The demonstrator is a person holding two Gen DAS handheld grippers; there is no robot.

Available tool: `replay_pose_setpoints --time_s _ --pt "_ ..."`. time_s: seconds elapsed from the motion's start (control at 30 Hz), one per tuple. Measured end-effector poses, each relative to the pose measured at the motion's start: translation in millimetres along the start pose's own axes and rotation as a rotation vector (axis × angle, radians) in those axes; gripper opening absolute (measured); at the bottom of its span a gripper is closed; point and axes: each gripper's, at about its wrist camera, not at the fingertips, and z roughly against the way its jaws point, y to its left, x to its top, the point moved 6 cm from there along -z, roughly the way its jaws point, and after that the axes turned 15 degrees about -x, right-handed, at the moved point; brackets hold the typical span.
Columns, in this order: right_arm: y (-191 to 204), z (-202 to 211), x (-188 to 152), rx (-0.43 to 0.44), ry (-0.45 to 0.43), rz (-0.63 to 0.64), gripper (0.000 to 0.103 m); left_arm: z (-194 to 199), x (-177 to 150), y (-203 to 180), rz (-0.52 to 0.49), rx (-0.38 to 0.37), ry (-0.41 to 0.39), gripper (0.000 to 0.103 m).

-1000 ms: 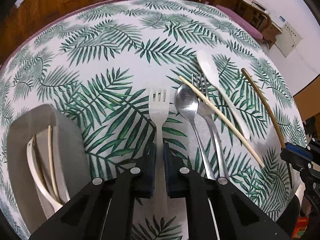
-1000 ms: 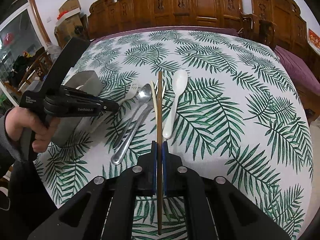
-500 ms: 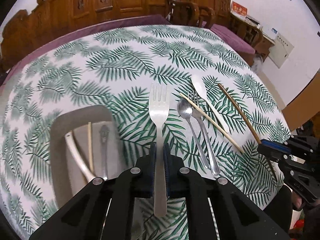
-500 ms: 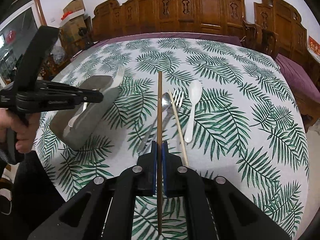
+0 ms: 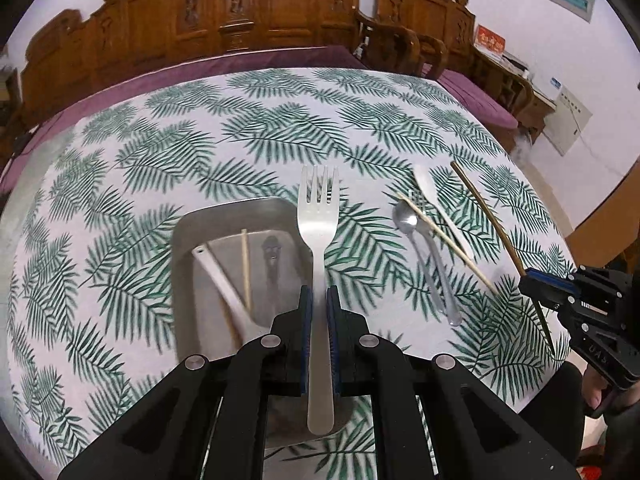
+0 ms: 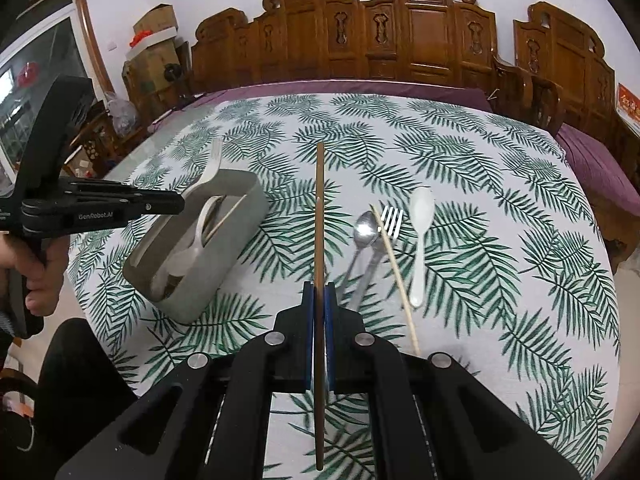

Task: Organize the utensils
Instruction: 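Carry the white fork over the tray, lower it, open the left tool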

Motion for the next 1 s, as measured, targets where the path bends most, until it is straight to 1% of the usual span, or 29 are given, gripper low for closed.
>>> replay_pose_setpoints --time_s 0.3,0.6,1.0 --pt "22.5 -1.8 5.2 0.002 -0.002 -0.003 0.006 5.4 -13.5 37.2 0.039 0.007 0.009 0.007" --pt "40.6 -7.4 2.1 0.007 0.019 0.024 0.006 -15.4 -28.6 70.0 0.082 0.026 0.058 0.007" --pt "46.8 -9.5 3.8 0.01 0.033 0.043 0.006 -38.4 -27.5 81.4 0.104 0.041 0.091 0.007"
